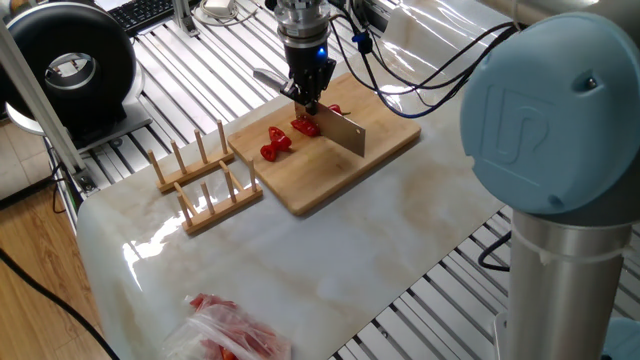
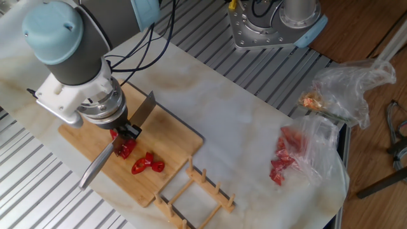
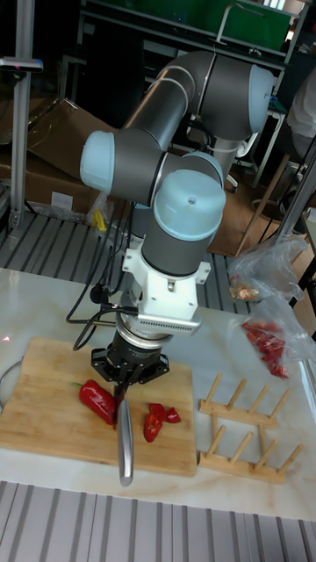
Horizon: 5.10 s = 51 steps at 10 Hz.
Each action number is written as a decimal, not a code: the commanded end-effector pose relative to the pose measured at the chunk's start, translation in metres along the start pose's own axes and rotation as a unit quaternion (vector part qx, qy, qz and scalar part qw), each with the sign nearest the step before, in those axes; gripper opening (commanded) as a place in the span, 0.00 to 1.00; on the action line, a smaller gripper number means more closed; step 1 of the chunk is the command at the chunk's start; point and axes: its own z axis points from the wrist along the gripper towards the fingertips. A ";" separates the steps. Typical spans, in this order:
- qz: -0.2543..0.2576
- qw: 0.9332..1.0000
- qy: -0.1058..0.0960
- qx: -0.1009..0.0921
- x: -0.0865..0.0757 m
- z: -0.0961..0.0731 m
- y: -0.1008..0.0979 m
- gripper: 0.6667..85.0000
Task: Chop the chili peppers
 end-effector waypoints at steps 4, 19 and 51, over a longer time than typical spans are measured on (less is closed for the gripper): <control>0.004 1.000 0.000 -0.015 -0.002 0.005 0.008 0.01; -0.006 0.999 0.027 -0.023 -0.003 -0.005 0.004 0.01; -0.024 0.999 0.012 -0.041 -0.009 -0.004 0.006 0.01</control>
